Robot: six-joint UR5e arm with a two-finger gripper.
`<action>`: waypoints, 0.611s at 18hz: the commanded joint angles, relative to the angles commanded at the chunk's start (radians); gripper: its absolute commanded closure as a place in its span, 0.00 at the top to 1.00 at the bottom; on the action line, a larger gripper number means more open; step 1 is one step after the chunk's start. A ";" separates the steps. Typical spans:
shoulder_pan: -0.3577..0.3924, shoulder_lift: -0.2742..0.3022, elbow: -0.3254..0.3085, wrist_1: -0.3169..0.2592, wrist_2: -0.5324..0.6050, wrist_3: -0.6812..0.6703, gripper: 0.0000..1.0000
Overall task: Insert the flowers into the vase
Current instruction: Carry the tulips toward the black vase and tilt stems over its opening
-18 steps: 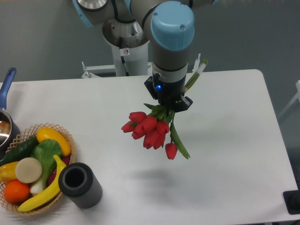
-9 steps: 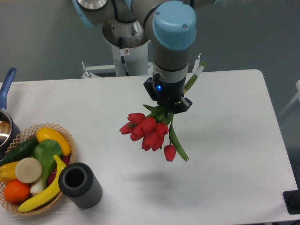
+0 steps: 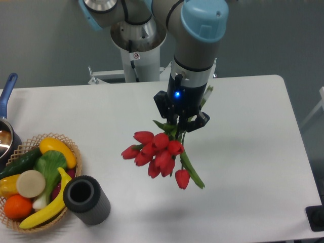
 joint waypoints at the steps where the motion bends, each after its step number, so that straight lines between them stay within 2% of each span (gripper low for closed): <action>1: -0.002 0.000 -0.003 0.020 -0.029 -0.023 0.05; 5: -0.005 -0.023 -0.005 0.048 -0.250 -0.083 0.05; 8: -0.002 -0.028 -0.005 0.048 -0.351 -0.092 0.05; 10: 0.002 -0.029 -0.006 0.084 -0.402 -0.115 0.08; 11: 0.005 -0.029 -0.017 0.126 -0.428 -0.134 0.09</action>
